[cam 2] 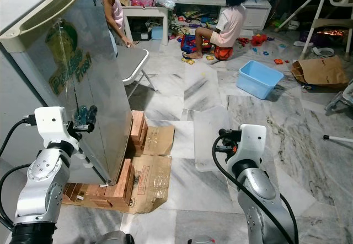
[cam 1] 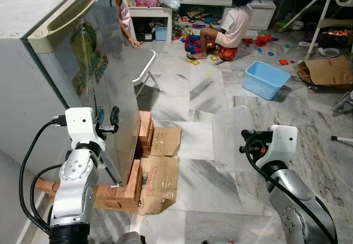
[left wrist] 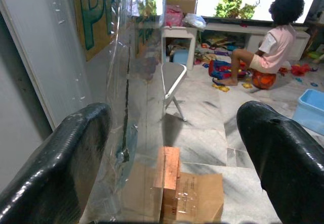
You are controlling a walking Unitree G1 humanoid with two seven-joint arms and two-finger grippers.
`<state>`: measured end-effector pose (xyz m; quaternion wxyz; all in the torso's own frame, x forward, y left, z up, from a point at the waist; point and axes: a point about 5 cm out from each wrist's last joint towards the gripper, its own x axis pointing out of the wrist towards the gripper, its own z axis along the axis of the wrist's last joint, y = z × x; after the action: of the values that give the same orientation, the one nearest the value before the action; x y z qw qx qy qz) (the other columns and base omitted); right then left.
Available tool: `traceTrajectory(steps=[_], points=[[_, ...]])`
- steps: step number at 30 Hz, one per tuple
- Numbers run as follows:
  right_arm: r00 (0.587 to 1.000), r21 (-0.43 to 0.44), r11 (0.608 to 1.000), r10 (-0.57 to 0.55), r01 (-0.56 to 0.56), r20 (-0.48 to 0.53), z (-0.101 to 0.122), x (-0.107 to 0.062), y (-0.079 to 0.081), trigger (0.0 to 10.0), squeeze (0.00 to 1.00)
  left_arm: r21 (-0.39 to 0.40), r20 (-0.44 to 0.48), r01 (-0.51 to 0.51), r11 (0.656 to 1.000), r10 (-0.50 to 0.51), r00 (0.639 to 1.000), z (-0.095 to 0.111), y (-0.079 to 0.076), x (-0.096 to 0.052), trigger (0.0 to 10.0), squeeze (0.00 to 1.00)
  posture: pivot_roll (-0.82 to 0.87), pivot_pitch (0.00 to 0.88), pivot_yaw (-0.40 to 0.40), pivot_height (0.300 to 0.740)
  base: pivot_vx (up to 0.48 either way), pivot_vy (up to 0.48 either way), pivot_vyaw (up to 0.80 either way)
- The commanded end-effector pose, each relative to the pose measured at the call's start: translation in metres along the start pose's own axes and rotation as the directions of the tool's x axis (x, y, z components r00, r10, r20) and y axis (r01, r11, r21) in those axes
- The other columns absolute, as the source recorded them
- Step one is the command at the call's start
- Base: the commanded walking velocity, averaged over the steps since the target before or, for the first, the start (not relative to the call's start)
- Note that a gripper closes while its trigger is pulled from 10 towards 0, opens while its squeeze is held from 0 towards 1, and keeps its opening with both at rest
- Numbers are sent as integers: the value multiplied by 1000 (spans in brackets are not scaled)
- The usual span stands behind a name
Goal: Restocking fridge
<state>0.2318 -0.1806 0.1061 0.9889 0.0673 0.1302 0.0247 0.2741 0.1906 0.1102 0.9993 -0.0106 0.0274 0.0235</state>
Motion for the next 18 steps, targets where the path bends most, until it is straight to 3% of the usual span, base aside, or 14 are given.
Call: traceTrajectory(steps=[1, 18], points=[[1000, -7, 1000, 1, -1, 20, 5, 0, 0, 10000, 0, 2, 3, 1, 1000, -1, 1000, 1, 0, 2, 10000, 0, -54, 0, 3, 740, 0, 0, 0], [1000, -7, 1000, 1, -1, 20, 5, 0, 0, 10000, 0, 2, 3, 1, 1000, -1, 1000, 1, 0, 2, 10000, 0, -54, 0, 3, 740, 0, 0, 0]])
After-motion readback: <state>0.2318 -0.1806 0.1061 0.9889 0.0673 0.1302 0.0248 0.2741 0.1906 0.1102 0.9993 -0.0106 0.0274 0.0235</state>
